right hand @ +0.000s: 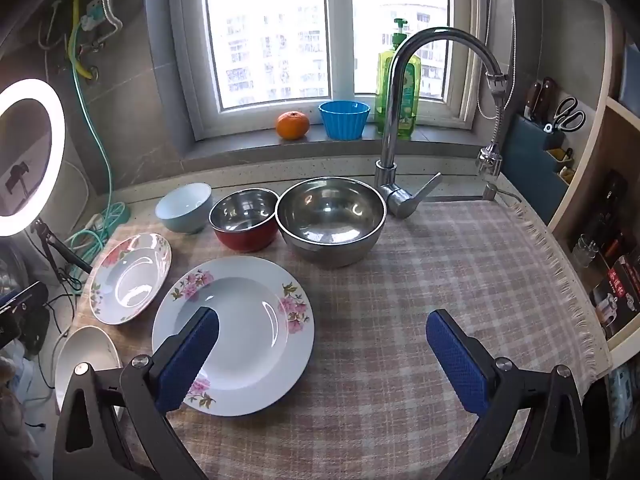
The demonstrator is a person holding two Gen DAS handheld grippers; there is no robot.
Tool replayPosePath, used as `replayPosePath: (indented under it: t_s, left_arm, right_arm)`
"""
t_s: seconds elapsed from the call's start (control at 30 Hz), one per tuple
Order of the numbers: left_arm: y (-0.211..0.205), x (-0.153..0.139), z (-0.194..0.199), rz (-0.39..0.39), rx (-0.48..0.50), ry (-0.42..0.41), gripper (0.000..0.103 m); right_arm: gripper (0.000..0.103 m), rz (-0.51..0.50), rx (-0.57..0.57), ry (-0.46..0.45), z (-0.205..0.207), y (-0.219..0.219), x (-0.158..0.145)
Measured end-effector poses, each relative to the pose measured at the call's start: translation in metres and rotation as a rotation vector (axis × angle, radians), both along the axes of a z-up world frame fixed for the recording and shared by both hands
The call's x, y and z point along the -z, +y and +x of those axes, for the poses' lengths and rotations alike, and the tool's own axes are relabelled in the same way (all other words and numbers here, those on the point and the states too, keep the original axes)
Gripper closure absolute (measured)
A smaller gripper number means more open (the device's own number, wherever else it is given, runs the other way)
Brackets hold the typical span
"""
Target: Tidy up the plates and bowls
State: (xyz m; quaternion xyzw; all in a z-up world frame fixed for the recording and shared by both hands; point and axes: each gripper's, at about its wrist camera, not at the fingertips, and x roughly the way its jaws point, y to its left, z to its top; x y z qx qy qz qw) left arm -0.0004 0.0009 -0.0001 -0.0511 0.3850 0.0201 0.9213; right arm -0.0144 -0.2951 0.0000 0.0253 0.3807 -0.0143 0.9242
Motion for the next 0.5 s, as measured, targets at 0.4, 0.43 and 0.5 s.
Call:
replayPosePath:
  t_s: [0.4,0.43,0.5]
  left_arm:
    - [0.000,-0.001,-0.002,0.011,-0.004,-0.006,0.013]
    - [0.000,0.000,-0.002,0.010,-0.005,-0.006,0.013]
    - [0.001,0.000,-0.003,0.012,-0.007,-0.008,0.013]
  right_arm:
    - [0.000,0.015,-0.002,0.010,0.001,0.003,-0.003]
    - [0.000,0.012,-0.002,0.008,0.001,0.005,-0.003]
    - [0.000,0.012,-0.003,0.002,0.002,0.009,-0.003]
